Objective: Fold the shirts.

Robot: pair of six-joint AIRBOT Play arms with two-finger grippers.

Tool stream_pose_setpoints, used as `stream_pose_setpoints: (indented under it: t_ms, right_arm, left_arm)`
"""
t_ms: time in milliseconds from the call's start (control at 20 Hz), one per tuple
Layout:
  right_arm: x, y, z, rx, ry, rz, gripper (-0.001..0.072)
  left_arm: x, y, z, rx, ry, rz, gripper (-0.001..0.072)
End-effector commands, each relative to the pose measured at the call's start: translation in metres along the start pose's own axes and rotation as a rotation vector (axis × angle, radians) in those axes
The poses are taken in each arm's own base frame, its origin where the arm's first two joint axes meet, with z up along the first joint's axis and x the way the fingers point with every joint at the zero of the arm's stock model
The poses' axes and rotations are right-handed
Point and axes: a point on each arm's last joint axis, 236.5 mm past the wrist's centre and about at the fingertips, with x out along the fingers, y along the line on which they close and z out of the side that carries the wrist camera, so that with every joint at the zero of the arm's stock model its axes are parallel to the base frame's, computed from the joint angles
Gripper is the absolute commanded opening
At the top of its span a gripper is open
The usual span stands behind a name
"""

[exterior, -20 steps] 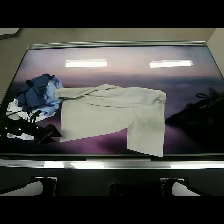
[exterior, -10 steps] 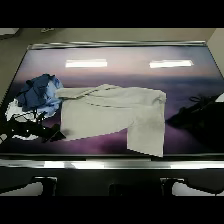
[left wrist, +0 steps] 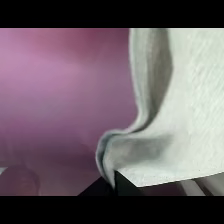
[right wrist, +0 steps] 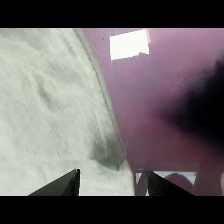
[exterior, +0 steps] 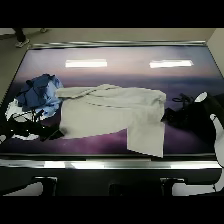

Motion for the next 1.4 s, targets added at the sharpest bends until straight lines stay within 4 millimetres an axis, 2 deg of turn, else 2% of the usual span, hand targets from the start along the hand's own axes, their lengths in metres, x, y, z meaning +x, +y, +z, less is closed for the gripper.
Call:
stream_pose_setpoints:
  t_ms: [0,50,100,150,200,250,300,350,400,450,500,550,600,650,700,750,800,900,950,1050,1200,1250,1350]
  right_arm:
    - [0.021,0.007,0.008,0.059,0.002,0.049,0.0450]
    - [0.025,0.012,0.011,0.077,-0.002,0.080,0.0406]
    - [0.026,0.017,0.013,0.090,-0.004,0.104,0.0294]
    - [0.023,0.021,0.014,0.089,-0.007,0.116,0.0078]
    - [0.015,0.025,0.015,0.062,-0.008,0.121,0.0053]
    - [0.000,0.033,0.017,-0.009,-0.021,0.128,0.0052]
    - [-0.024,0.042,0.023,-0.086,-0.059,0.127,0.0052]
    - [-0.060,0.053,0.036,-0.147,-0.145,0.114,0.0052]
    - [-0.108,0.068,0.053,-0.205,-0.283,0.092,0.0052]
    - [-0.165,0.088,0.068,-0.263,-0.453,0.077,0.0052]
    - [-0.240,0.115,0.074,-0.328,-0.670,0.064,0.0052]
    - [-0.318,0.141,0.069,-0.385,-0.897,0.052,0.0052]
    - [-0.403,0.166,0.045,-0.440,-1.147,0.037,0.0053]
    - [-0.475,0.184,0.008,-0.482,-1.365,0.015,0.0053]
    - [-0.535,0.196,-0.039,-0.513,-1.558,-0.018,0.0053]
    - [-0.570,0.203,-0.083,-0.530,-1.679,-0.030,0.0053]
    - [-0.590,0.205,-0.123,-0.551,-1.759,-0.064,0.0053]
    - [-0.611,0.198,-0.174,-0.543,-1.849,-0.133,0.0053]
    - [-0.619,0.192,-0.191,-0.509,-1.884,-0.141,0.0053]
    - [-0.631,0.185,-0.219,-0.470,-1.946,-0.152,0.0052]
    - [-0.640,0.187,-0.235,-0.476,-1.998,-0.154,0.0052]
    - [-0.641,0.187,-0.234,-0.475,-2.001,-0.158,0.0052]
    - [-0.637,0.185,-0.219,-0.468,-1.971,-0.163,0.0052]
  left_arm:
    - [-0.005,-0.008,-0.003,0.012,-0.003,-0.022,0.0025]
    - [-0.006,-0.009,-0.003,0.016,-0.004,-0.022,0.0025]
    - [-0.008,-0.009,-0.002,0.021,-0.007,-0.022,0.0025]
    - [-0.012,-0.013,0.000,0.030,-0.006,-0.027,0.0025]
    - [-0.020,-0.019,0.006,0.052,-0.018,-0.032,0.0024]
    - [-0.037,-0.030,0.018,0.107,-0.057,-0.037,0.0023]
    - [-0.061,-0.045,0.034,0.158,-0.130,-0.041,0.0022]
    - [-0.099,-0.068,0.056,0.223,-0.248,-0.045,0.0022]
    - [-0.145,-0.094,0.074,0.289,-0.384,-0.050,0.0022]
    - [-0.206,-0.128,0.085,0.359,-0.552,-0.062,0.0022]
    - [-0.271,-0.164,0.085,0.430,-0.722,-0.077,0.0022]
    - [-0.347,-0.203,0.069,0.512,-0.919,-0.098,0.0023]
    - [-0.416,-0.237,0.042,0.588,-1.108,-0.121,0.0023]
    - [-0.484,-0.268,0.000,0.665,-1.307,-0.152,0.0024]
    - [-0.536,-0.289,-0.044,0.711,-1.470,-0.196,0.0023]
    - [-0.575,-0.304,-0.093,0.749,-1.607,-0.241,0.0024]
    - [-0.598,-0.312,-0.133,0.786,-1.701,-0.267,0.0024]
    - [-0.612,-0.314,-0.181,0.820,-1.781,-0.291,0.0023]
    - [-0.613,-0.314,-0.193,0.831,-1.796,-0.294,0.0023]
    - [-0.615,-0.314,-0.204,0.839,-1.811,-0.297,0.0023]
    - [-0.612,-0.314,-0.192,0.830,-1.790,-0.291,0.0024]
    - [-0.607,-0.313,-0.182,0.824,-1.763,-0.283,0.0023]
    - [-0.581,-0.308,-0.146,0.804,-1.636,-0.244,0.0023]
